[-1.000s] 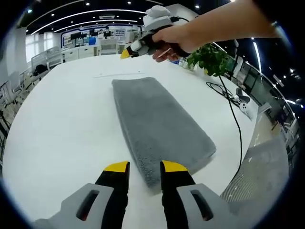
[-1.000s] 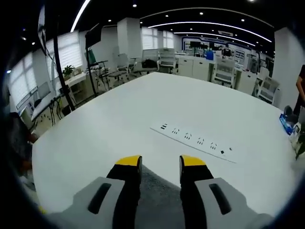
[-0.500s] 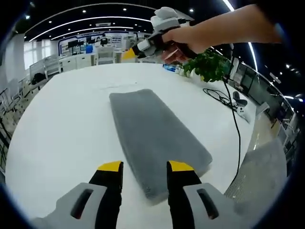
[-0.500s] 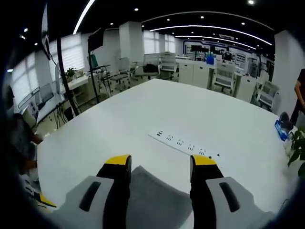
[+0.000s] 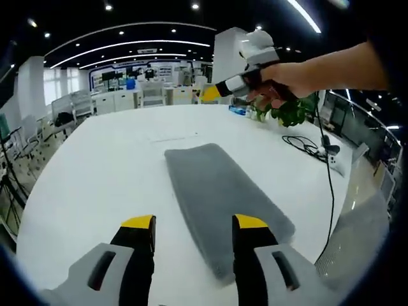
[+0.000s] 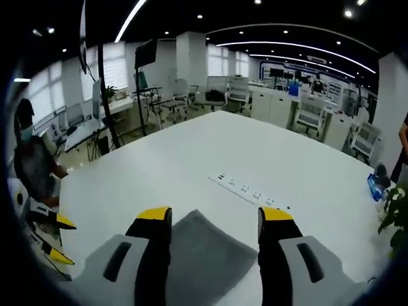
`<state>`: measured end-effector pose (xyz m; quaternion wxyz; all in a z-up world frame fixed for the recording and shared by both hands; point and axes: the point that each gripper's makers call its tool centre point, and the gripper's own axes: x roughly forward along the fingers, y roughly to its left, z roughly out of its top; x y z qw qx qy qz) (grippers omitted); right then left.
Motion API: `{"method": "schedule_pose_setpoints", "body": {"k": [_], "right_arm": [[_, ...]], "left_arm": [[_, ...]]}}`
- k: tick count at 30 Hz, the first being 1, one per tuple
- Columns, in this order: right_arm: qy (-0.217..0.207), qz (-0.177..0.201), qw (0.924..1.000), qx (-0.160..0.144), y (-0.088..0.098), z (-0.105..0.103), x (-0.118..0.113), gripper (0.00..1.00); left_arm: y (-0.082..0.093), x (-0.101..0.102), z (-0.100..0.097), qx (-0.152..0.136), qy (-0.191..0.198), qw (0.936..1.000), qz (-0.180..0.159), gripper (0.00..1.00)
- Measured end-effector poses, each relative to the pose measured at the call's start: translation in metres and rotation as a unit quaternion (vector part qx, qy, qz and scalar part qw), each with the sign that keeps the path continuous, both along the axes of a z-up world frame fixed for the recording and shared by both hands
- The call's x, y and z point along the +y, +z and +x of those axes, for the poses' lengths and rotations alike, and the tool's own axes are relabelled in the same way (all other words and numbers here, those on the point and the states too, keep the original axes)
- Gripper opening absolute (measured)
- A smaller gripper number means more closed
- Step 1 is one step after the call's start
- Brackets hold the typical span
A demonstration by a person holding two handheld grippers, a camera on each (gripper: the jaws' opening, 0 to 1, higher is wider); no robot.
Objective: Fold the towel on the table until its edges align and the towel forms a compact rectangular stack.
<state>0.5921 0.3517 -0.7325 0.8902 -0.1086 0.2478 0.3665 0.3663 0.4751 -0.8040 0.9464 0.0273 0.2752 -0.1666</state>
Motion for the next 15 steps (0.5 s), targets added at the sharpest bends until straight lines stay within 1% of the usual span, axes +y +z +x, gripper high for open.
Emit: {"method": "schedule_pose_setpoints", "body": {"k": [5,7,8,11,13,15], "right_arm": [[0.012,0.016,0.9998,-0.005,0.007,-0.010,-0.003,0.54],[0.017,0.017,0.9997,-0.003,0.005,-0.014,-0.004,0.55],[0.021,0.018,0.9996,-0.004,0.004,-0.017,-0.005,0.55],[0.023,0.024,0.9994,-0.002,0.002,-0.023,-0.008,0.55],[0.025,0.026,0.9993,-0.002,0.001,-0.033,-0.010,0.55],[0.027,0.030,0.9992,0.000,-0.001,-0.036,-0.015,0.55]], "left_arm": [[0.013,0.018,0.007,-0.011,0.007,0.9999,0.008,0.50],[0.020,0.026,0.011,-0.017,0.009,0.9997,0.013,0.50],[0.025,0.030,0.013,-0.023,0.014,0.9996,0.010,0.50],[0.031,0.033,0.017,-0.026,0.018,0.9995,0.005,0.50],[0.033,0.034,0.024,-0.029,0.018,0.9994,0.007,0.50],[0.035,0.033,0.028,-0.030,0.017,0.9994,0.006,0.50]]}}
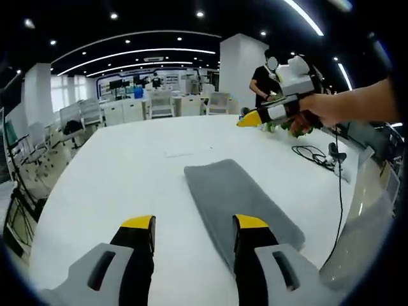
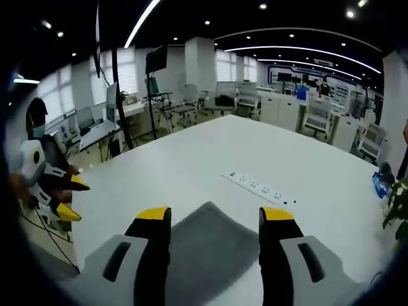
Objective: Fold the towel on the table until its edges align and the towel forms a compact rectangular stack.
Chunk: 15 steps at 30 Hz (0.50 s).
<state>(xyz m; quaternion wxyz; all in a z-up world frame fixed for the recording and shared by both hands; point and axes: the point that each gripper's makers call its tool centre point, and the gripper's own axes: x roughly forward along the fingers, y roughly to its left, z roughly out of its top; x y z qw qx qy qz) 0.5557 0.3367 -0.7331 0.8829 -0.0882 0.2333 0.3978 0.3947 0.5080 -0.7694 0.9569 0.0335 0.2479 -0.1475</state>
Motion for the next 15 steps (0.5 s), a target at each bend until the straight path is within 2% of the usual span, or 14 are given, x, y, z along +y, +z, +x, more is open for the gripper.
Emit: {"method": "schedule_pose_setpoints", "body": {"k": [7,15], "right_arm": [[-0.001,0.010,0.9999,0.004,-0.008,-0.013,-0.019,0.55],[-0.006,0.013,0.9997,0.018,-0.025,-0.051,-0.038,0.56]], "left_arm": [[0.014,-0.009,0.015,-0.014,-0.008,0.9998,-0.007,0.50],[0.018,-0.012,0.015,-0.014,-0.017,0.9997,-0.005,0.50]]}}
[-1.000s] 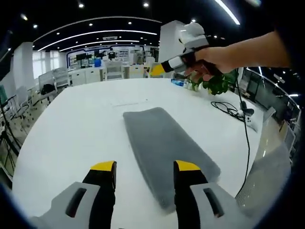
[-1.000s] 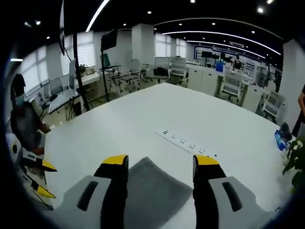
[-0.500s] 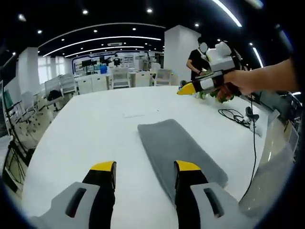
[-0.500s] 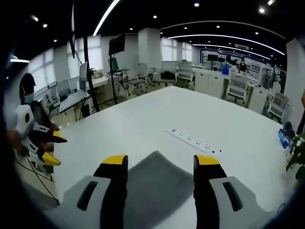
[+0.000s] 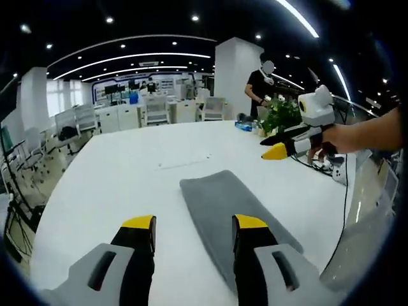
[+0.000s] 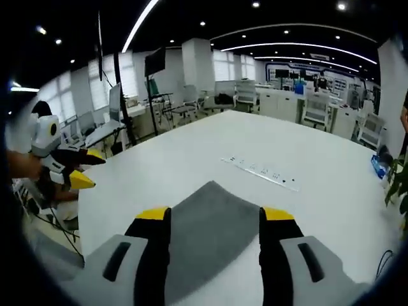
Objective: Fold the towel on the table until its edges align and the towel forms a compact rectangular stack.
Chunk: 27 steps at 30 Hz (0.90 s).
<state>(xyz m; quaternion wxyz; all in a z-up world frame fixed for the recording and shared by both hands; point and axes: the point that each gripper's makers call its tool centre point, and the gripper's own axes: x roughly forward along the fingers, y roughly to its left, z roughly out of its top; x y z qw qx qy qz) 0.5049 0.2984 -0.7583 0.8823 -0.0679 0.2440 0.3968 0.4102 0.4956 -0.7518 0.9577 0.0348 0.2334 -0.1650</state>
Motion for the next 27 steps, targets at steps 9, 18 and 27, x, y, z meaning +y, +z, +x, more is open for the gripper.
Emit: {"method": "schedule_pose_setpoints", "body": {"k": [9,18,27], "right_arm": [[0.002,0.002,0.9999,0.015,-0.019,-0.021,-0.014,0.56],[0.023,0.009,0.9995,0.019,-0.021,-0.041,-0.009,0.56],[0.032,0.013,0.9991,0.025,-0.023,-0.050,-0.012,0.56]], "left_arm": [[0.008,-0.008,-0.010,0.001,-0.006,0.9999,-0.010,0.49],[0.012,-0.021,-0.006,-0.004,-0.014,0.9999,0.006,0.49],[0.018,-0.041,0.007,-0.009,-0.021,0.9997,0.012,0.48]]}}
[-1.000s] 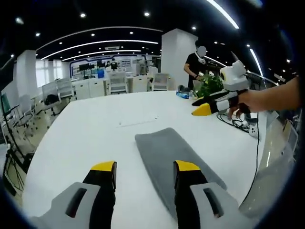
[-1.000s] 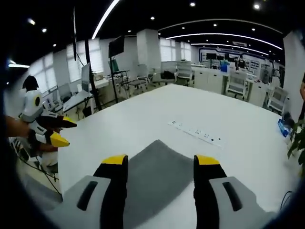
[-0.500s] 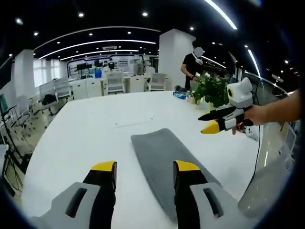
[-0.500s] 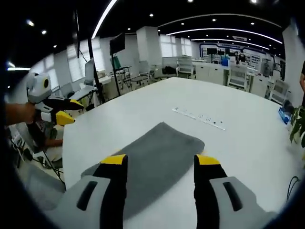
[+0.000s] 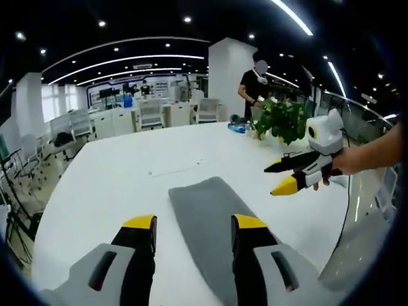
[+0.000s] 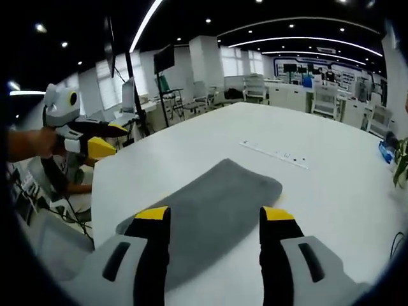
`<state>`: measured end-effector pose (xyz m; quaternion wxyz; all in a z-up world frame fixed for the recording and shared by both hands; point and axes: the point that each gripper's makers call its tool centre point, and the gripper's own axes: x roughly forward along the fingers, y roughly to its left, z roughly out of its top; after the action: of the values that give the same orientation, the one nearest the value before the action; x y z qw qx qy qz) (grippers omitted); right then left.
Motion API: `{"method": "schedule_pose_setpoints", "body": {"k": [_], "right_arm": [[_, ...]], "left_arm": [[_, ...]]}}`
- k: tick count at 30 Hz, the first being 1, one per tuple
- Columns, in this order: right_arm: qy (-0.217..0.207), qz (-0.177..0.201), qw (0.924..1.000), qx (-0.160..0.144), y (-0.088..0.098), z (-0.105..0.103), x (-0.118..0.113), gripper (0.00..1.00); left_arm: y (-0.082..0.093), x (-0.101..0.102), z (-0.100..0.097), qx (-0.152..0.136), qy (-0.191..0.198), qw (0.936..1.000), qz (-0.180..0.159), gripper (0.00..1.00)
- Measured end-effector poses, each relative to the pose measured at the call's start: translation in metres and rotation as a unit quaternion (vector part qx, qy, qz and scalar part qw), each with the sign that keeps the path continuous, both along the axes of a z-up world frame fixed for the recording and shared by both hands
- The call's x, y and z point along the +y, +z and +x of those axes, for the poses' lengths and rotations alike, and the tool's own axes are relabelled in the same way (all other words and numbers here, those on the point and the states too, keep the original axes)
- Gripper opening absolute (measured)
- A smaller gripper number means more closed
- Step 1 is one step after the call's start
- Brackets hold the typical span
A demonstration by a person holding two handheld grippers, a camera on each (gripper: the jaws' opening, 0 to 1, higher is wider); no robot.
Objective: Fold the towel on the table until its edges align and the towel forms a compact rectangular stack.
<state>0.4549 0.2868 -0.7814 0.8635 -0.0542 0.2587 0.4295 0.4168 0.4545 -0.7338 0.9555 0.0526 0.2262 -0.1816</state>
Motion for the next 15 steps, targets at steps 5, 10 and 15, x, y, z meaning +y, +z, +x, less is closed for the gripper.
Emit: {"method": "schedule_pose_setpoints", "body": {"k": [5,10,15], "right_arm": [[0.003,0.001,1.0000,0.004,-0.003,-0.001,-0.002,0.56],[0.004,-0.001,1.0000,0.006,-0.008,-0.001,-0.006,0.55],[0.006,-0.010,0.9999,0.011,-0.018,-0.001,-0.011,0.52]], "left_arm": [[-0.004,-0.003,0.009,0.003,-0.002,1.0000,0.005,0.47],[-0.017,0.003,0.013,0.016,-0.007,0.9996,0.023,0.46],[-0.024,0.006,0.016,0.026,-0.013,0.9993,0.025,0.46]]}}
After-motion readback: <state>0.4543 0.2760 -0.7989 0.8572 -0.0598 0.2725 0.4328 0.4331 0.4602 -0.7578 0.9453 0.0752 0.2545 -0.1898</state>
